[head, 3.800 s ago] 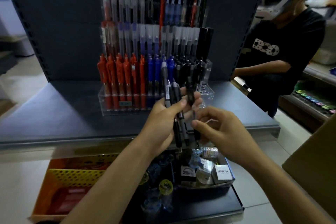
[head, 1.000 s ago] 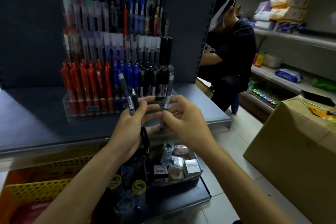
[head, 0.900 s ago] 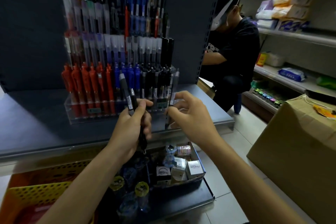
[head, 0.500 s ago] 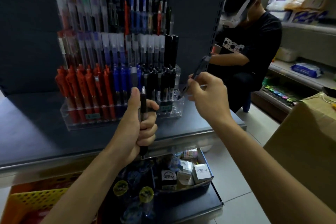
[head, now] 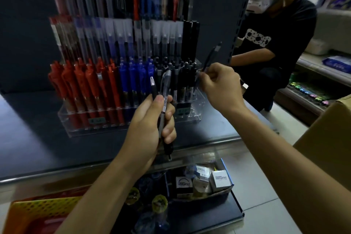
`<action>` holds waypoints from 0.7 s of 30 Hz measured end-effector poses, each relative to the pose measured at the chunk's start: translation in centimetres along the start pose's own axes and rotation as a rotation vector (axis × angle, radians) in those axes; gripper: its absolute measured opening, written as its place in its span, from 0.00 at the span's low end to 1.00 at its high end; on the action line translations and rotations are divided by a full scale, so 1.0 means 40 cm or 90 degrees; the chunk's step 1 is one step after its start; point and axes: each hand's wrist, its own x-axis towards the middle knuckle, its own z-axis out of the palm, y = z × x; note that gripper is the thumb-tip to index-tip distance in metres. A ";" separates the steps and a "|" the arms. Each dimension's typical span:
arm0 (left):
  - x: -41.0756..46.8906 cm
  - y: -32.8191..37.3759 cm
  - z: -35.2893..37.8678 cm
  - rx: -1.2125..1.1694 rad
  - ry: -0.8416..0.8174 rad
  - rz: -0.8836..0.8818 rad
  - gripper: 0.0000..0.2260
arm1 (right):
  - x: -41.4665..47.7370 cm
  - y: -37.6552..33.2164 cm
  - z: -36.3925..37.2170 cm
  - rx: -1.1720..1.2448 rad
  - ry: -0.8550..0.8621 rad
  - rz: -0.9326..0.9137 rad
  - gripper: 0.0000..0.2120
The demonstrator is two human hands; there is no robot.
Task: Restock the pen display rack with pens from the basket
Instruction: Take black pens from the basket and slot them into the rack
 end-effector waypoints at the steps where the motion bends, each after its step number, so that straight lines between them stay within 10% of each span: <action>1: 0.000 -0.002 0.000 0.003 -0.002 0.000 0.11 | 0.001 0.002 0.002 0.006 0.005 0.002 0.08; 21: -0.001 -0.020 -0.004 0.010 0.011 -0.030 0.12 | -0.053 0.036 0.034 -0.041 -0.032 -0.008 0.07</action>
